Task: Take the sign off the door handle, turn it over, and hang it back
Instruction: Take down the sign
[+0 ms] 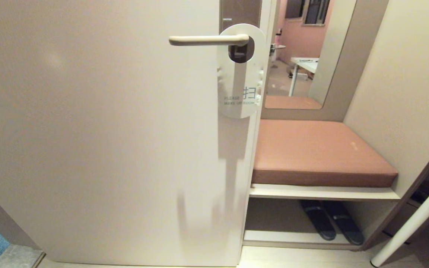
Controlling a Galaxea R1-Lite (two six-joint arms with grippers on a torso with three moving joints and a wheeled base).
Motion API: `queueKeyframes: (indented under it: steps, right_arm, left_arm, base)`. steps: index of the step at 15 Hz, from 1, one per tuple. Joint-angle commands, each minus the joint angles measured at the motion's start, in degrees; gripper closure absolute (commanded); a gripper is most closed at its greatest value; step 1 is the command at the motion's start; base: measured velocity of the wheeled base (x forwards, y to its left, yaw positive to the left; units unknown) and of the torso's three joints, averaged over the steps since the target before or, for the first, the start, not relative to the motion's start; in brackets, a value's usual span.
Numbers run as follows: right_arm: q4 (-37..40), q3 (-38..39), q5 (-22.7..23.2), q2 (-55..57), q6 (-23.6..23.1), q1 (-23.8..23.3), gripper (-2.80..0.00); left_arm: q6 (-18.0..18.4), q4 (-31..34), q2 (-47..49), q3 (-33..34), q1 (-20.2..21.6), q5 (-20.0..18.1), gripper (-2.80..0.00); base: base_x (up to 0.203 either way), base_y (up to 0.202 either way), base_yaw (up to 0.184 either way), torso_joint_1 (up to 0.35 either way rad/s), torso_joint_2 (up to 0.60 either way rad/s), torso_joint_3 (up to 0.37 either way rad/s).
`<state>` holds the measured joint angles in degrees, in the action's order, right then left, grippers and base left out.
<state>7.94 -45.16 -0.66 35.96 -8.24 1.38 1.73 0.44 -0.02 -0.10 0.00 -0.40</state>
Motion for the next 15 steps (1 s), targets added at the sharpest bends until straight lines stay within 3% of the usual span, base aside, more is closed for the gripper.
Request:
queueKeyframes:
  steps: [1,3,5,10,15]
  right_arm:
    - [0.00,-3.98,0.03,9.33,-0.14,0.09,0.00]
    - [-0.05,-7.99,1.09,15.23,-0.14,0.16,0.00]
    - [-0.10,-11.40,6.39,20.54,-0.05,0.26,0.00]
    - [-1.35,-16.75,27.19,33.77,0.39,8.56,0.00]
    - [-9.99,-18.38,48.86,46.49,0.34,10.18,0.00]
  left_arm:
    - [0.03,0.00,0.02,0.01,0.00,0.03,0.00]
    - [0.03,0.00,0.02,0.01,0.00,-0.03,0.00]
    - [0.03,0.00,0.02,0.01,0.00,-0.04,0.00]
    - [0.03,0.00,0.02,0.01,0.00,0.04,0.00]
    - [0.03,0.00,0.02,0.01,0.00,-0.04,0.00]
  base:
    - [0.000,0.000,0.000,0.000,0.00,0.000]
    - [0.000,0.000,0.000,0.000,0.00,0.000]
    - [0.000,0.000,0.000,0.000,0.00,0.000]
    - [0.000,0.000,0.000,0.000,0.00,0.000]
    - [0.000,0.000,0.000,0.000,0.00,0.000]
